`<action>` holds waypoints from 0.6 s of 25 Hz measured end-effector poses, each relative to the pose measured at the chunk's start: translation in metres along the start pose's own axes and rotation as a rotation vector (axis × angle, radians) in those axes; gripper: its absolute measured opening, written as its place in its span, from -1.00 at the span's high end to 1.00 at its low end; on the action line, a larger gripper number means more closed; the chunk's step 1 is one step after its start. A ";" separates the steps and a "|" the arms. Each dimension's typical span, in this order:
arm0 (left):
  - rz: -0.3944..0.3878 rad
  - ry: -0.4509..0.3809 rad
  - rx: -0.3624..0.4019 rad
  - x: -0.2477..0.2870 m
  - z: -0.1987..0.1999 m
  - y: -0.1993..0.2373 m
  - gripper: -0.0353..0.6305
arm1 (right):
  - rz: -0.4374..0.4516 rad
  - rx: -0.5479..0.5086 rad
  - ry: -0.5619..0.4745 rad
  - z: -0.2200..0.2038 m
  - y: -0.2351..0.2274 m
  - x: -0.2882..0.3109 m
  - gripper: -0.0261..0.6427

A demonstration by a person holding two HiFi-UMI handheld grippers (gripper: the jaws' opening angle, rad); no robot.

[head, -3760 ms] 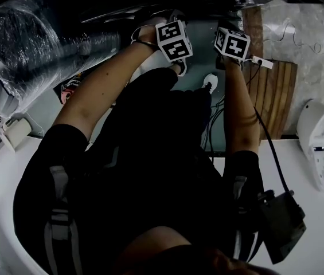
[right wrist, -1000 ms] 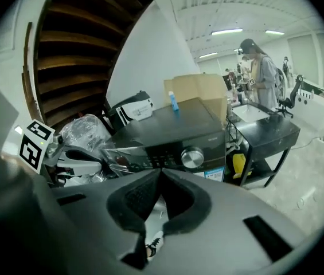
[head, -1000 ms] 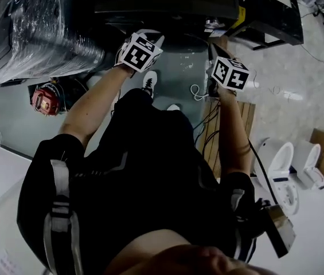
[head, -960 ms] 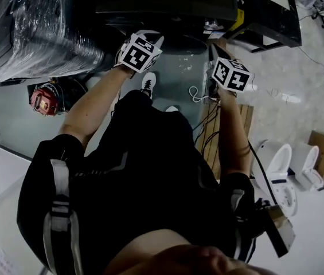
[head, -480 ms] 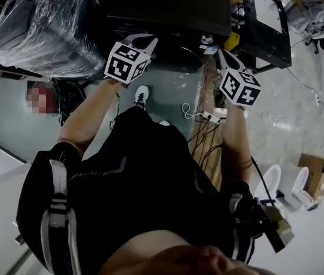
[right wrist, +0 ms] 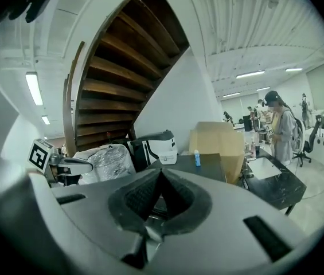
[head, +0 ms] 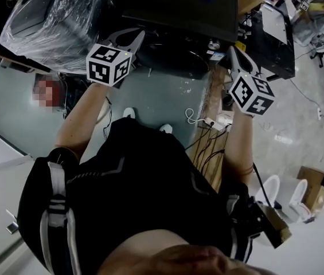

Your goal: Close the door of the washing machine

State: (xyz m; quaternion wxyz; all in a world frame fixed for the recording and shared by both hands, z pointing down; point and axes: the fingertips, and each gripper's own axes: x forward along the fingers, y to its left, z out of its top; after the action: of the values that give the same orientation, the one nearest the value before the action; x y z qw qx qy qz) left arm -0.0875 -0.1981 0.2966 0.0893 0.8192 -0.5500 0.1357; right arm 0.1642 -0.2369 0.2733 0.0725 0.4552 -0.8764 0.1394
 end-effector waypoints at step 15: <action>0.025 -0.180 0.020 -0.091 0.056 0.085 0.88 | -0.053 -0.109 -0.104 0.056 0.091 0.014 0.91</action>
State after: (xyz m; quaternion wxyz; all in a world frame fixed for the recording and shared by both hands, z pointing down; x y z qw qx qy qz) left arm -0.1917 -0.1671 0.2144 0.0295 0.8220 -0.5646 0.0681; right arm 0.0821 -0.2156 0.2071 0.0554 0.4803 -0.8729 0.0655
